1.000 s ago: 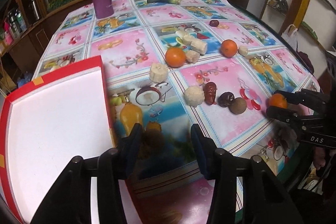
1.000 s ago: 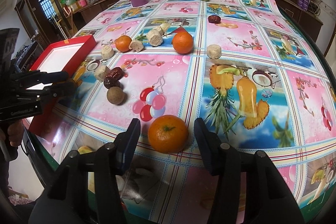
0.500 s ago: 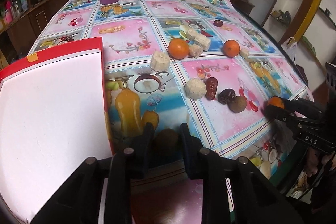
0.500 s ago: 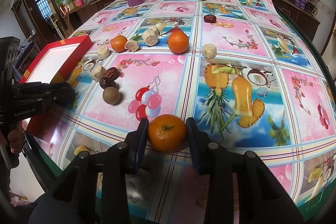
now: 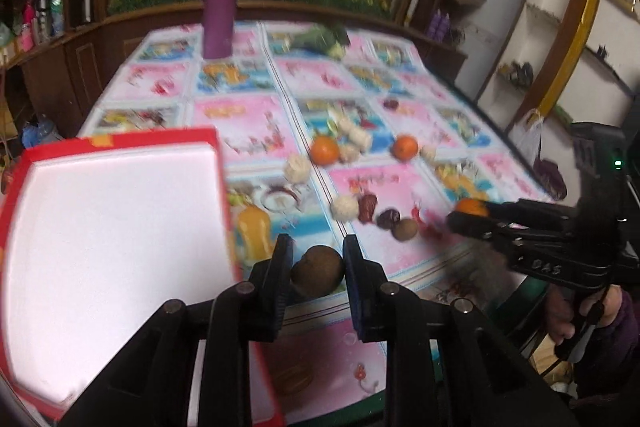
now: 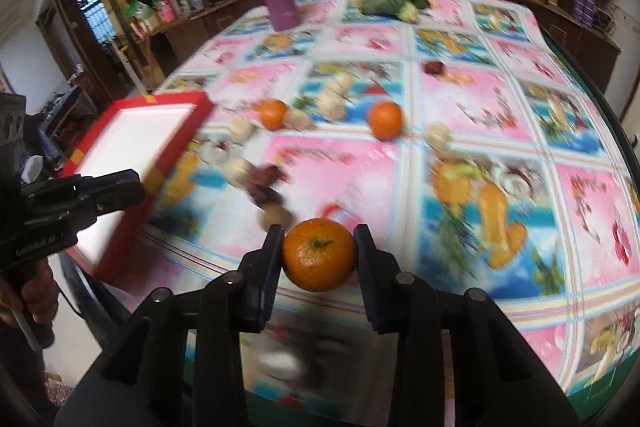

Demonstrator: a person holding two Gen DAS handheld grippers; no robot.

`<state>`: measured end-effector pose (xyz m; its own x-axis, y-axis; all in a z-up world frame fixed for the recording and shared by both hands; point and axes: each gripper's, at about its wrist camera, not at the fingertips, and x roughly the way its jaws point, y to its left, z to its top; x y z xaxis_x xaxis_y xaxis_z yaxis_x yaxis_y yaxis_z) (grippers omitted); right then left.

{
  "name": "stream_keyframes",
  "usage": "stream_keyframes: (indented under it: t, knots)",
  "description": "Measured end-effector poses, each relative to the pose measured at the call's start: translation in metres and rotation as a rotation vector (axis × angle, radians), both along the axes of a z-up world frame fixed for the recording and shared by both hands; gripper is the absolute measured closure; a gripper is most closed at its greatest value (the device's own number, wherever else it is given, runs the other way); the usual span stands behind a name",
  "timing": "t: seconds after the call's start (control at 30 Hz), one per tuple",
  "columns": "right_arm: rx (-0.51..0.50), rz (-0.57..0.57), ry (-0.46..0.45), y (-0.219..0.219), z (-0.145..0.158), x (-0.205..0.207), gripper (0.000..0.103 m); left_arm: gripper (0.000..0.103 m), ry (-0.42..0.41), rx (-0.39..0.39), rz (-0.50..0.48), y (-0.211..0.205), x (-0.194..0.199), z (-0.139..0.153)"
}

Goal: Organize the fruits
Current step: 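Carry both fruits into the white red-rimmed tray and open both tools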

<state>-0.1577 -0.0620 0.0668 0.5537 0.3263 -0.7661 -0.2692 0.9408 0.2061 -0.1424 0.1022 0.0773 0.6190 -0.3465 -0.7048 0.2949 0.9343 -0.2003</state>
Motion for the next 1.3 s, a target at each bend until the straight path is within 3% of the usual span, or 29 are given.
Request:
stream_keyframes:
  t: [0.17, 0.3, 0.6, 0.83, 1.0, 1.17, 1.3]
  knots:
    - [0.031, 0.112, -0.033, 0.05, 0.021, 0.005, 0.066, 0.078, -0.067, 0.023, 0.101, 0.036, -0.014, 0.018]
    - [0.059, 0.231, -0.057, 0.106, 0.033, 0.008, 0.066, 0.078, -0.068, 0.045, 0.205, 0.072, -0.021, 0.015]
    - [0.03, 0.383, -0.006, 0.207, 0.011, 0.016, 0.065, 0.078, -0.009, 0.157, 0.421, 0.135, -0.026, -0.015]
    - [-0.021, 0.388, 0.086, 0.229, -0.018, 0.026, 0.065, 0.078, 0.074, 0.218, 0.486, 0.147, -0.021, -0.046]
    - [-0.059, 0.409, 0.089, 0.238, -0.025, 0.02, 0.065, 0.077, 0.085, 0.277, 0.535, 0.145, -0.024, -0.051]
    - [-0.065, 0.411, 0.119, 0.235, -0.024, 0.023, 0.06, 0.052, 0.067, 0.347, 0.578, 0.143, -0.029, -0.048]
    - [0.023, 0.392, 0.084, 0.217, -0.011, 0.022, 0.045, 0.038, 0.034, 0.376, 0.602, 0.14, -0.034, -0.038]
